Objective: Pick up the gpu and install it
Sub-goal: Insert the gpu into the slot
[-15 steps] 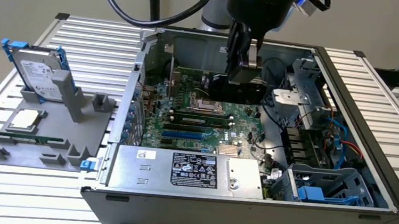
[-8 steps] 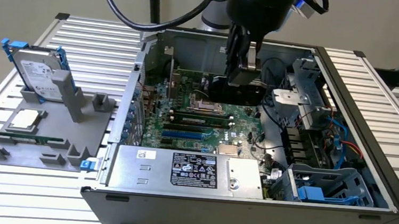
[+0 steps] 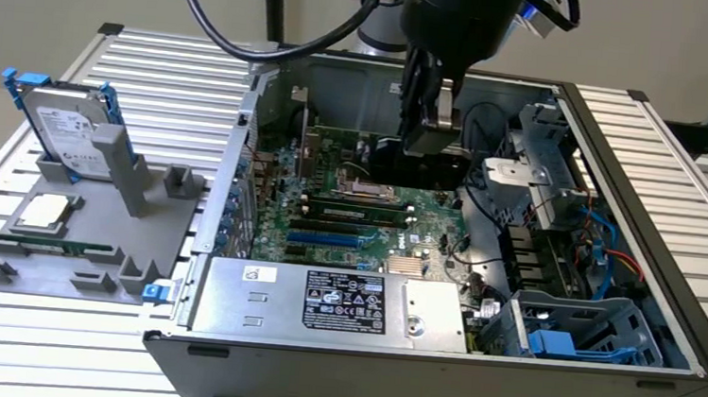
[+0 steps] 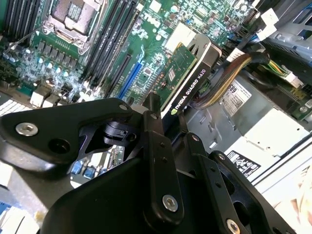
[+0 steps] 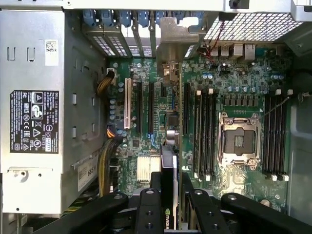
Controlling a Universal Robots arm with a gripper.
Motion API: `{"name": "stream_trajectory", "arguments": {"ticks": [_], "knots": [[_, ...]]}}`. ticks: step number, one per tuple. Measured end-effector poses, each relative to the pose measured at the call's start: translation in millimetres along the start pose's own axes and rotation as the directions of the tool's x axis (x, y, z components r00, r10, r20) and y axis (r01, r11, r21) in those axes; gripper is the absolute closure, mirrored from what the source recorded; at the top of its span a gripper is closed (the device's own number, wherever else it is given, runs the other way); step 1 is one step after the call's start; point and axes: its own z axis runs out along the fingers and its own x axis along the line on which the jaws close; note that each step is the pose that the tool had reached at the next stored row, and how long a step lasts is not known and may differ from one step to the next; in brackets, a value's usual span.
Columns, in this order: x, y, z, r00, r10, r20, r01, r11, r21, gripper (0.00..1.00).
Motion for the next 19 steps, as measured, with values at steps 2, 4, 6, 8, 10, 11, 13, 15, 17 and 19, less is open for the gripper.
{"name": "stream_trajectory", "arguments": {"ticks": [2,4,6,8,10,11,13,15,17,19], "knots": [[0.0,0.0,1.0,1.0000,0.000,-0.0001,0.000,1.0000,0.0000,1.00],[-0.1,-0.1,2.0,1.0000,0.000,-0.0002,0.000,1.0000,0.0000,1.00],[-0.2,-0.1,3.1,1.0000,0.000,-0.0001,0.000,1.0000,0.0000,1.00],[-0.3,-0.1,4.1,1.0000,0.000,-0.0002,0.000,1.0000,-0.0001,1.00],[-0.4,-0.2,5.1,1.0000,0.000,-0.0001,0.000,1.0000,0.0000,1.00],[-0.4,-0.2,5.6,1.0000,0.000,-0.0001,0.000,1.0000,0.0000,1.00],[-0.5,-0.2,6.6,1.0000,0.000,-0.0001,0.000,1.0000,0.0000,1.00],[-0.6,-0.2,7.7,1.0000,0.000,-0.0001,0.000,1.0000,0.0000,1.00],[-0.6,-0.3,8.6,1.0000,0.000,-0.0002,0.000,1.0000,0.0000,1.00],[-0.8,-0.3,9.7,1.0000,0.000,-0.0001,0.000,1.0000,0.0000,1.00]]}}
